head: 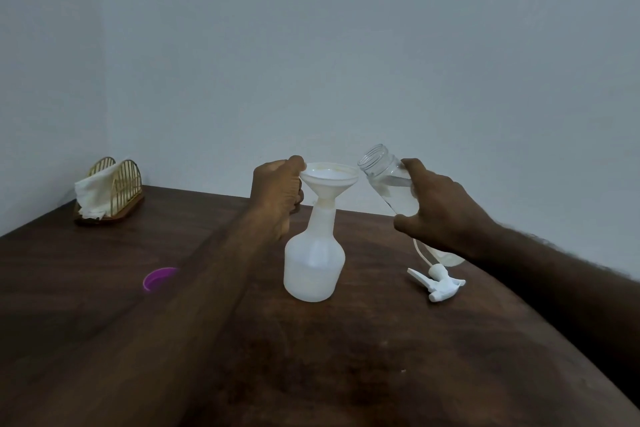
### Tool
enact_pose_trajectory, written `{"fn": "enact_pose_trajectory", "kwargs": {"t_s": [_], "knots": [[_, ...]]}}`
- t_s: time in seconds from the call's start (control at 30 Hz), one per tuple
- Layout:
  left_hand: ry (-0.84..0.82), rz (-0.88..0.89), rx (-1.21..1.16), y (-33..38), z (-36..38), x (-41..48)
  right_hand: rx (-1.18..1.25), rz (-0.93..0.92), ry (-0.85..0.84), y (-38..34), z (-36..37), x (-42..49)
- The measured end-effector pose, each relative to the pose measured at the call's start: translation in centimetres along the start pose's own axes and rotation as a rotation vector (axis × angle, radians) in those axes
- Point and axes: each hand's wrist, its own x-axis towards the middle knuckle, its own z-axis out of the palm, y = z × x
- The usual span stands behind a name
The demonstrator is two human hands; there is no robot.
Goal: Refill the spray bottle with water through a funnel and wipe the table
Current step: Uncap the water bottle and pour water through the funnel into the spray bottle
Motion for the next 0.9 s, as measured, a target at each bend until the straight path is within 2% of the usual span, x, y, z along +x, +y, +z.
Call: {"fn": "enact_pose_trajectory", "kwargs": {"t_s": [0.9], "knots": [[-0.062,-0.016,-0.122,0.3,-0.1,0.0,-0.243,-0.060,-0.073,0.0,-1.4,1.4]]}}
